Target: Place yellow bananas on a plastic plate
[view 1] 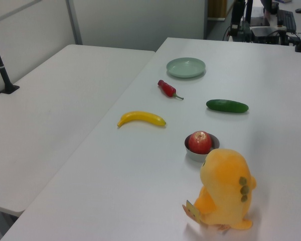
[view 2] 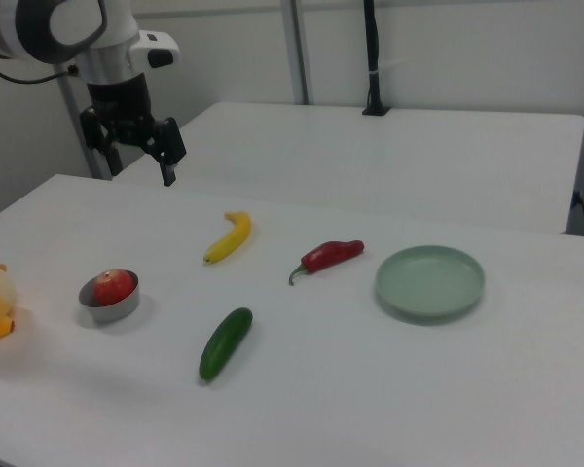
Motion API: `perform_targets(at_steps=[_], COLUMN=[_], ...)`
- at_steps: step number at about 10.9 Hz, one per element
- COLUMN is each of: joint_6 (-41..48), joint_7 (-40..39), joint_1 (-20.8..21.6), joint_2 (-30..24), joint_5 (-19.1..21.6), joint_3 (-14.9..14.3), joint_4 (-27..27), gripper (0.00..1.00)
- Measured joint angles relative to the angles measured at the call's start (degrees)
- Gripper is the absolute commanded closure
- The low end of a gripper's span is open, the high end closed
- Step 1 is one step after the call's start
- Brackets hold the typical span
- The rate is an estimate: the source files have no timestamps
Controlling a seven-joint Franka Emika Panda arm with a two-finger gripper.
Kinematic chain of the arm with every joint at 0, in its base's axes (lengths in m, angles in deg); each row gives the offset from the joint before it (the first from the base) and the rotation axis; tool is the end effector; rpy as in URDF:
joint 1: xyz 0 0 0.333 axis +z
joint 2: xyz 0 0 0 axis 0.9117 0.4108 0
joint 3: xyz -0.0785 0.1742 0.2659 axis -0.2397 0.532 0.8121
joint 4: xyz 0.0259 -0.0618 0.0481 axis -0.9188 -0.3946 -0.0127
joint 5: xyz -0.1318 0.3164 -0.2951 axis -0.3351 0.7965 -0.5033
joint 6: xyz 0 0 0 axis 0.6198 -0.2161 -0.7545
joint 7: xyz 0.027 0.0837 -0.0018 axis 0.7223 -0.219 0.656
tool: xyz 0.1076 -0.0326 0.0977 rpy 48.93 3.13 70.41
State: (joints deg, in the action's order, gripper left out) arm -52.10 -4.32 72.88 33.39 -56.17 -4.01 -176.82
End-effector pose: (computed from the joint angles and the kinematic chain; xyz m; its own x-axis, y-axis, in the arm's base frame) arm 0.6109 0.0328 0.6040 0.9862 0.1459 0.0776 0.1528 -0.9841 -0.0908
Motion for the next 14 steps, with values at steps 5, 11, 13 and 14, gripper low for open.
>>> perform_targets(at_steps=[5,11,13,14], joint_6=[0.0,-0.08,-1.76,-3.13], joint_7=[-0.43,-0.44,-0.46,-0.47], joint_1=[0.63,0.86,0.93,1.07], joint_2=[0.79,2.54,3.58,4.32], joint_5=[0.0,0.05,0.65,0.75], joint_3=[0.03,0.07,0.09,0.14], joint_4=[-0.08,-0.19,-0.22,-0.23], gripper=[0.0,0.0,0.0,0.0])
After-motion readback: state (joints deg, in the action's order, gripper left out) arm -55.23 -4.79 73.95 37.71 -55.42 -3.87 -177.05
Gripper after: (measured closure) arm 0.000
